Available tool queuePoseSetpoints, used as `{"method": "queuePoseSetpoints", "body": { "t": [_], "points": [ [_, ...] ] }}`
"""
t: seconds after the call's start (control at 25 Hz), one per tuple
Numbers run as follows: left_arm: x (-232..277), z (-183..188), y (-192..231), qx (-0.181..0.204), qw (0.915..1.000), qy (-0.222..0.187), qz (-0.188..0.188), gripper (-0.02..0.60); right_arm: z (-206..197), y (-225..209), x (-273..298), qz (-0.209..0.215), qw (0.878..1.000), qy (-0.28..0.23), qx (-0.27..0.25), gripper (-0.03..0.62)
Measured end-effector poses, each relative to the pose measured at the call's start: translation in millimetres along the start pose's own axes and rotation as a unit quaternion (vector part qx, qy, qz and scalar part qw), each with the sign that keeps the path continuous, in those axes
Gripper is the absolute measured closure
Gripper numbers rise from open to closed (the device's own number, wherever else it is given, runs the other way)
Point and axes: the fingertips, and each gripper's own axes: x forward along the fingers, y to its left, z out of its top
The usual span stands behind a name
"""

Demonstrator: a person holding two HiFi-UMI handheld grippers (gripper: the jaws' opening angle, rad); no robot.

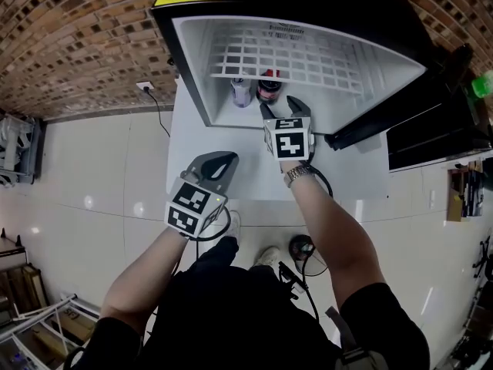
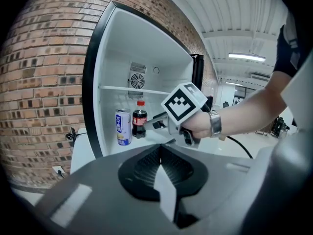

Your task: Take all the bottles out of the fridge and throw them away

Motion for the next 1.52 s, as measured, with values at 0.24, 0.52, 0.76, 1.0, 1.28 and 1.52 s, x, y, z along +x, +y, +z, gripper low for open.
{"method": "queuePoseSetpoints", "body": {
  "t": [0.24,0.52,0.76,1.0,1.28,1.52],
  "points": [
    [3,-9,15,-0.008,0.9999,0.009,0.003,0.578,11,-4,29,-0.002,1.000,0.005,-0.009,0.312],
    [3,-18,27,-0.010,0.9998,0.016,0.005,0.578,13,-5,51,-0.004,1.000,0.009,-0.001,0.293],
    [1,-24,34,-0.012,0.9997,0.023,0.006,0.578,14,-5,64,-0.007,1.000,0.008,-0.002,0.283],
    [1,-27,33,-0.012,0.9996,0.025,0.003,0.578,14,-7,61,-0.013,1.000,0.000,0.002,0.289],
    [8,-22,19,-0.007,0.9998,0.019,-0.009,0.578,-5,-11,24,-0.019,1.000,-0.009,0.015,0.290],
    [16,-15,-11,0.008,0.9994,0.021,-0.028,0.578,-26,-15,-20,-0.021,0.999,-0.011,0.023,0.290]
  ]
}}
